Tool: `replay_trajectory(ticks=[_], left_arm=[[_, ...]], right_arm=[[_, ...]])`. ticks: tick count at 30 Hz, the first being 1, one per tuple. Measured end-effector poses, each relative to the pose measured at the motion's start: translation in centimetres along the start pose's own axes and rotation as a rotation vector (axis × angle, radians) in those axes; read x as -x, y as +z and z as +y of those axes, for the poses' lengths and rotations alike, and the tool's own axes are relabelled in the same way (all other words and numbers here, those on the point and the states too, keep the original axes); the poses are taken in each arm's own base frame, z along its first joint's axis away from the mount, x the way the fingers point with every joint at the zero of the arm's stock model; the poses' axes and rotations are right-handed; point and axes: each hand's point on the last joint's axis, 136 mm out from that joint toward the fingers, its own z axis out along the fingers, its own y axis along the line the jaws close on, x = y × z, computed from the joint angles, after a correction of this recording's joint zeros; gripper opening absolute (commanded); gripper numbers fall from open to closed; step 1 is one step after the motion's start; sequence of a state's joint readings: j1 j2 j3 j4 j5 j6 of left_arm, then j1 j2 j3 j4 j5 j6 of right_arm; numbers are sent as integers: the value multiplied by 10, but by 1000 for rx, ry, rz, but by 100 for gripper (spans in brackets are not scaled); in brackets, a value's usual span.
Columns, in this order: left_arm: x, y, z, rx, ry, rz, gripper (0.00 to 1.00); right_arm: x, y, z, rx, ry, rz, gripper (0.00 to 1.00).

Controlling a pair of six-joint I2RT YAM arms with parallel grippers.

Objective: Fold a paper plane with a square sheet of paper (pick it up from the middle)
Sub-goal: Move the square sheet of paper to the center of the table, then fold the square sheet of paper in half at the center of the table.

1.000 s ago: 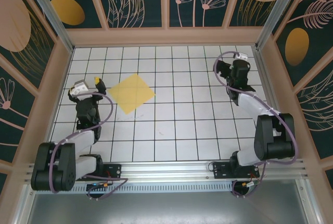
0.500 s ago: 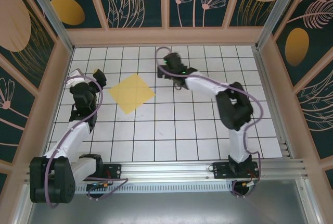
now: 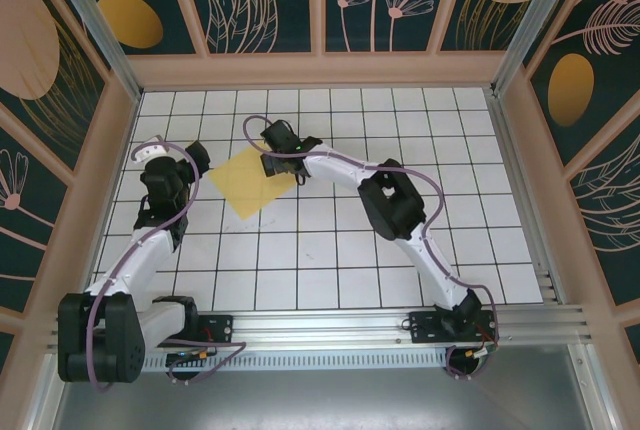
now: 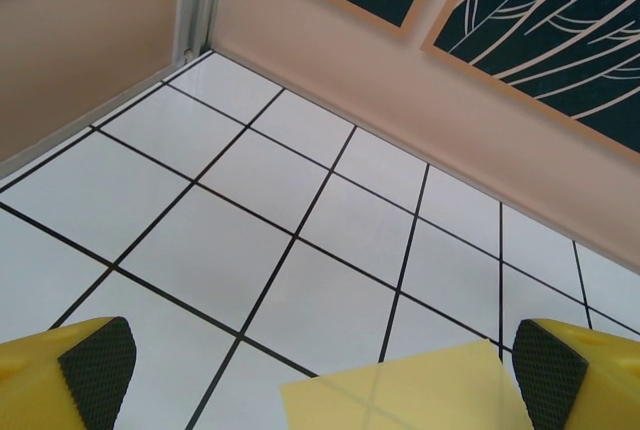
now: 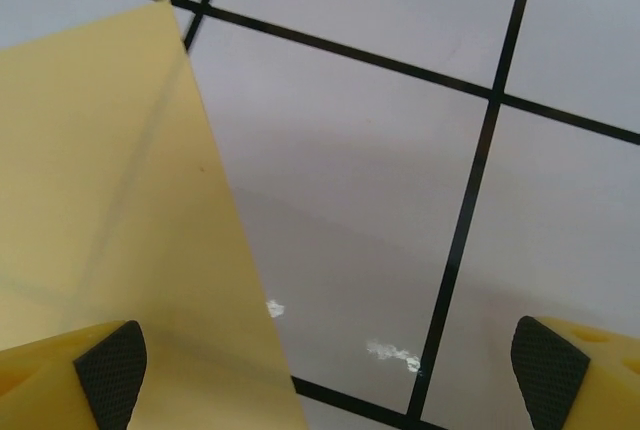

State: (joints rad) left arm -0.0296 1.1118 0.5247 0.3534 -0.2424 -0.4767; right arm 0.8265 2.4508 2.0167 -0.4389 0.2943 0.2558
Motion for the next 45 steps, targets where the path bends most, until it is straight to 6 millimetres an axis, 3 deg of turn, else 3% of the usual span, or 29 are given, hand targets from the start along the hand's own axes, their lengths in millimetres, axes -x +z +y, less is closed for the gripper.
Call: replay_trajectory(ticks=[9, 12, 15, 19, 23, 26, 30, 35, 38, 41, 45], left_arm=[[-8, 3, 2, 9, 7, 25, 98], [-9, 4, 2, 8, 8, 32, 99], [-11, 4, 1, 3, 8, 38, 99], [-13, 4, -1, -9, 8, 48, 99], [-18, 7, -2, -21, -1, 69, 99], [-23, 8, -4, -31, -14, 87, 98], [-28, 9, -8, -51, -31, 114, 98], [-26, 9, -14, -75, -45, 126, 99], [-27, 9, -15, -80, -47, 134, 98], [-29, 9, -15, -80, -45, 145, 99], [-33, 8, -14, -81, -43, 162, 99]], right_arm=[[-13, 3, -15, -86, -59, 25, 97], [-28, -8, -29, -99, -61, 30, 97], [-56, -29, -63, -124, -57, 75, 97], [-98, -59, -129, -175, -17, 145, 97], [-127, -81, -186, -231, 63, 196, 97], [-135, -90, -204, -255, 90, 223, 97], [-122, -98, -184, -168, 125, 217, 97], [-81, -109, -132, 8, 144, 150, 99], [-70, -108, -103, 64, 126, 145, 99], [-79, -94, -86, 76, 97, 184, 99], [-105, -75, -88, 56, 81, 274, 99]])
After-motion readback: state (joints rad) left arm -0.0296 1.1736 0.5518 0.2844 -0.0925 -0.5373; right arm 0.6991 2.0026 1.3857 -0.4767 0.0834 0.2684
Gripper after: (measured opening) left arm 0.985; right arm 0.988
